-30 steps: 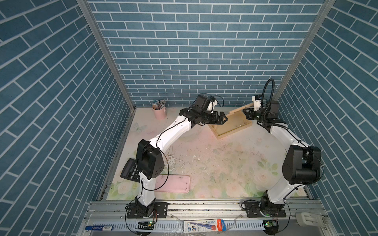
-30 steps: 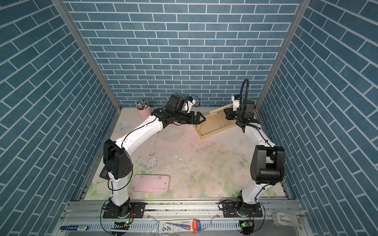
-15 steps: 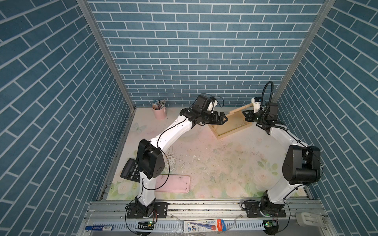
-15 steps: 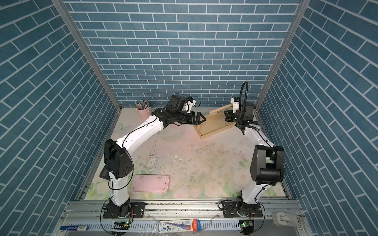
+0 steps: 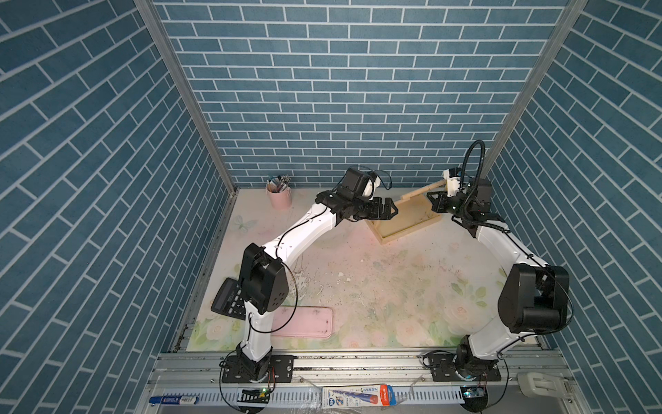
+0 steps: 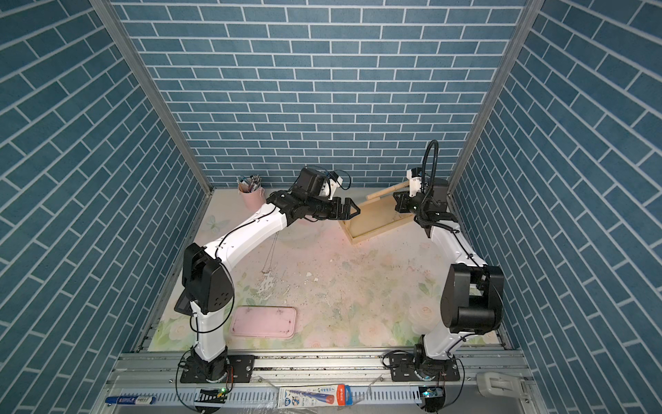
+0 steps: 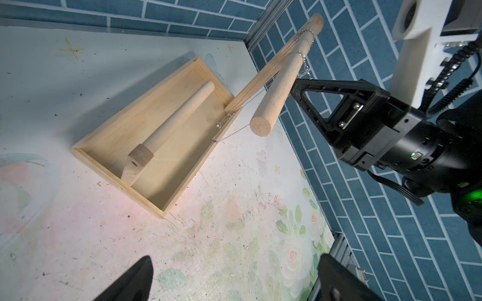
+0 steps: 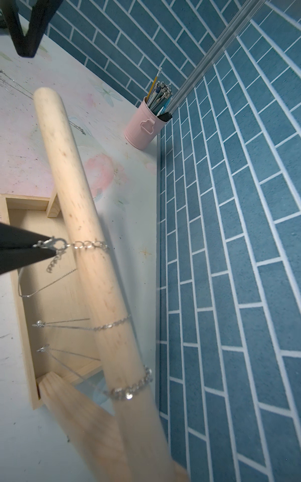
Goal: Take the necklace off the jewelry display stand
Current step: Take off the necklace from the stand.
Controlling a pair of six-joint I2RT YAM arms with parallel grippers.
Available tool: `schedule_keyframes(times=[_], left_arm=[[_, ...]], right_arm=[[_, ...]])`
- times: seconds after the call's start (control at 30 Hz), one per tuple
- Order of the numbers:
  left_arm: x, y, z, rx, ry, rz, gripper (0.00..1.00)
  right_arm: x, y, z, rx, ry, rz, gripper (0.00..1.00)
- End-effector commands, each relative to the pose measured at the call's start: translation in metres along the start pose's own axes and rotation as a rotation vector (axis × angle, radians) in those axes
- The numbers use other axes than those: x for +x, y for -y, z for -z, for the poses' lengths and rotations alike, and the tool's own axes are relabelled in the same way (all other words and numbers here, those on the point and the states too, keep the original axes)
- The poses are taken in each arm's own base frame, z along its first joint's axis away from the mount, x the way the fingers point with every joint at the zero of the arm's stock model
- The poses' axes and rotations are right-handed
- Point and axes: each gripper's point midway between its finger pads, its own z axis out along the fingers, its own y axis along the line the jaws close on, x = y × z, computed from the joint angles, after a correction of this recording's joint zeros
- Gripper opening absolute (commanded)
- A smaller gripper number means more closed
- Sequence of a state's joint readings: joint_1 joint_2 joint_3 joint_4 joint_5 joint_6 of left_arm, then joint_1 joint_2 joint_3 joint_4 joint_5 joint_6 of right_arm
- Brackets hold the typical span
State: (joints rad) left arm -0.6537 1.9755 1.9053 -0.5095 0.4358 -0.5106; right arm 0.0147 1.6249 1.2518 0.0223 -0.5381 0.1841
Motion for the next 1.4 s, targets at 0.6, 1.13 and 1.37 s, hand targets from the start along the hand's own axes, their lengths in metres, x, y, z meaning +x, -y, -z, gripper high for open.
schedule_keyframes(times=[0.6, 1.13, 1.37], left_arm=[[0.003, 0.002, 0.012, 0.022, 0.028, 0.022, 0.99], [0.01, -0.001, 0.029, 0.002, 0.049, 0.023, 0.99], [0.012, -0.004, 0.037, -0.026, 0.065, 0.024, 0.99]], right_arm=[[-0.041, -0.03, 0.026, -0.021, 0.027, 0.061, 0.01], [-0.057, -0.065, 0.034, -0.051, 0.026, 0.125, 0.0], [-0.063, -0.083, 0.034, -0.072, 0.024, 0.155, 0.0]])
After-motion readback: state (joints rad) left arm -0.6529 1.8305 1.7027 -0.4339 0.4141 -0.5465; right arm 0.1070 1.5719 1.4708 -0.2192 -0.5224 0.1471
